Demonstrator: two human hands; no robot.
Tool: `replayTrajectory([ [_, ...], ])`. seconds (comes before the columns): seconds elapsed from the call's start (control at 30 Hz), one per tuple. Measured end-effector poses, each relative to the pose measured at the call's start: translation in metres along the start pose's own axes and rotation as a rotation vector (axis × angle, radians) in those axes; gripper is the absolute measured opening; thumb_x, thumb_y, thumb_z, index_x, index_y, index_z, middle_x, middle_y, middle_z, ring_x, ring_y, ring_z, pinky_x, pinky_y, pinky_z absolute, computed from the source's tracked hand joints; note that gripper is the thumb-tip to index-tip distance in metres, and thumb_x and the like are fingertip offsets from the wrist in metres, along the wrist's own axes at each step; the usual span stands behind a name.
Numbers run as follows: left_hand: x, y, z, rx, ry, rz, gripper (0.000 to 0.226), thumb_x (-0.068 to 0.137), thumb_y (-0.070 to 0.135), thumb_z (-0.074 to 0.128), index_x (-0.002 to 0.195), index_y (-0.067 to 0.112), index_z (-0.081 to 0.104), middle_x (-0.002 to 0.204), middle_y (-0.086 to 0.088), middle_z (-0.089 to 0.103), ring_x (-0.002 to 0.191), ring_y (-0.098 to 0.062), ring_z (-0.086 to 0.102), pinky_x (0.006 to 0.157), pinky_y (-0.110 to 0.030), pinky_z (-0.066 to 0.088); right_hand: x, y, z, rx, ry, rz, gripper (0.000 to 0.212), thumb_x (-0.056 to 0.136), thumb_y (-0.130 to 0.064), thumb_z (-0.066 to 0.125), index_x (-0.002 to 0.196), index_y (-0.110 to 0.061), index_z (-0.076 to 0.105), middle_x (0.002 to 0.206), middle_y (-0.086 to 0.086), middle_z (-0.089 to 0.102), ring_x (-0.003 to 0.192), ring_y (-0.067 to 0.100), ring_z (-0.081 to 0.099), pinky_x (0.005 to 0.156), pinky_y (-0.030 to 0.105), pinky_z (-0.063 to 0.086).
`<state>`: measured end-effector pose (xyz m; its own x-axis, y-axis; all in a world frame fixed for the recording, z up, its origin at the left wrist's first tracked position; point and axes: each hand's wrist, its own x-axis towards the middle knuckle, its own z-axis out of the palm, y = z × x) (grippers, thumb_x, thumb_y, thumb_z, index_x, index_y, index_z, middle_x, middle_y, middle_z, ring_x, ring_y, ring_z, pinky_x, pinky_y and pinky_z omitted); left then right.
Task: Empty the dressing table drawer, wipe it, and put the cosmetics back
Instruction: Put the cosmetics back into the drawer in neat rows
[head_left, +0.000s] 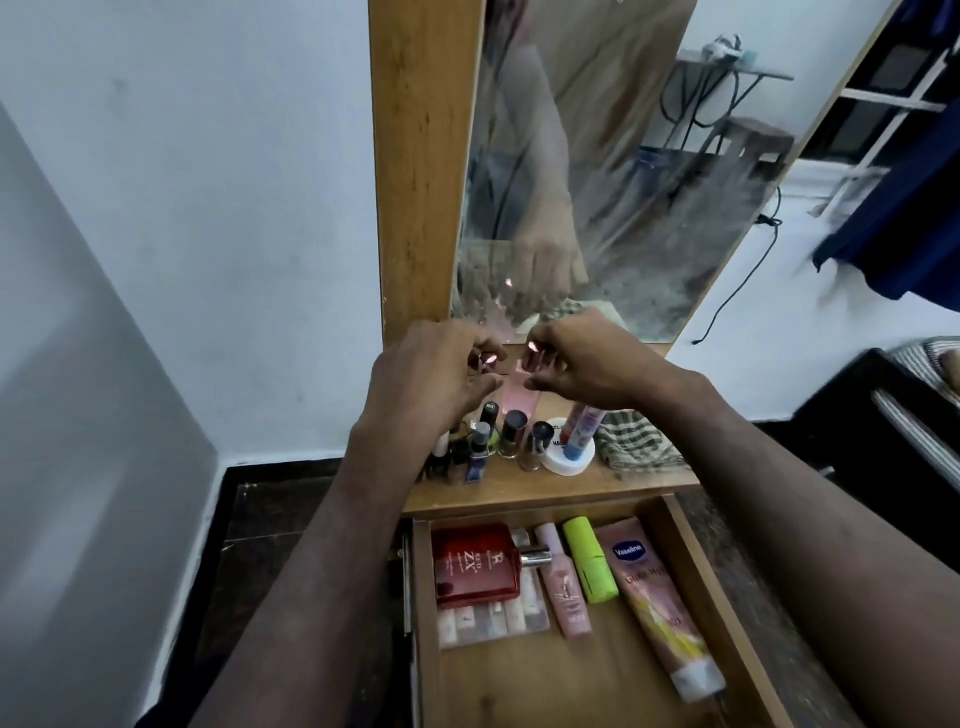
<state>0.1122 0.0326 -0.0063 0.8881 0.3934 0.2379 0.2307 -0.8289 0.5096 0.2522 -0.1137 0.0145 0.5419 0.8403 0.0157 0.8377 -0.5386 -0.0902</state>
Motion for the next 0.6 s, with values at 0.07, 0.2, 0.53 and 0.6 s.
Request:
replayTrajectory([
  [0.07, 0.001, 0.000, 0.001, 0.039, 0.037, -0.009, 0.039, 0.088, 0.048, 0.082, 0.125, 0.041, 0.073, 0.108, 0.015, 0.077, 0.095, -0.008, 0.070, 0.067, -0.027, 0.045, -0.002, 0.002, -0.003, 0.011, 0.053, 0.017, 0.019, 0.090, -0.039, 0.080, 0.093, -0.027, 0.066, 0.087, -0.005, 0.067, 0.083, 0.020, 0.065, 0.076, 0.039, 0.057],
  [0.2, 0.002, 0.003, 0.005, 0.169, 0.156, -0.034, 0.037, 0.088, 0.057, 0.078, 0.121, 0.040, 0.073, 0.102, 0.011, 0.077, 0.093, -0.016, 0.072, 0.066, -0.029, 0.045, -0.004, 0.005, -0.007, -0.008, 0.163, 0.048, 0.026, 0.090, -0.043, 0.078, 0.088, -0.032, 0.055, 0.086, -0.004, 0.064, 0.082, 0.020, 0.058, 0.072, 0.038, 0.052],
  [0.53, 0.009, 0.007, 0.014, 0.165, 0.119, -0.077, 0.034, 0.090, 0.052, 0.078, 0.116, 0.031, 0.072, 0.103, 0.005, 0.076, 0.095, -0.021, 0.071, 0.067, -0.032, 0.047, -0.014, 0.007, -0.007, -0.007, 0.249, 0.074, 0.026, 0.092, -0.045, 0.075, 0.104, -0.023, 0.067, 0.098, 0.000, 0.072, 0.093, 0.022, 0.063, 0.084, 0.041, 0.055],
  [0.6, 0.010, 0.006, 0.011, 0.130, 0.164, -0.076, 0.036, 0.091, 0.053, 0.076, 0.118, 0.029, 0.070, 0.103, 0.004, 0.076, 0.097, -0.023, 0.071, 0.071, -0.036, 0.054, -0.016, 0.007, -0.009, -0.014, 0.288, 0.080, 0.026, 0.093, -0.044, 0.074, 0.105, -0.022, 0.064, 0.097, 0.000, 0.071, 0.093, 0.024, 0.064, 0.085, 0.044, 0.055],
])
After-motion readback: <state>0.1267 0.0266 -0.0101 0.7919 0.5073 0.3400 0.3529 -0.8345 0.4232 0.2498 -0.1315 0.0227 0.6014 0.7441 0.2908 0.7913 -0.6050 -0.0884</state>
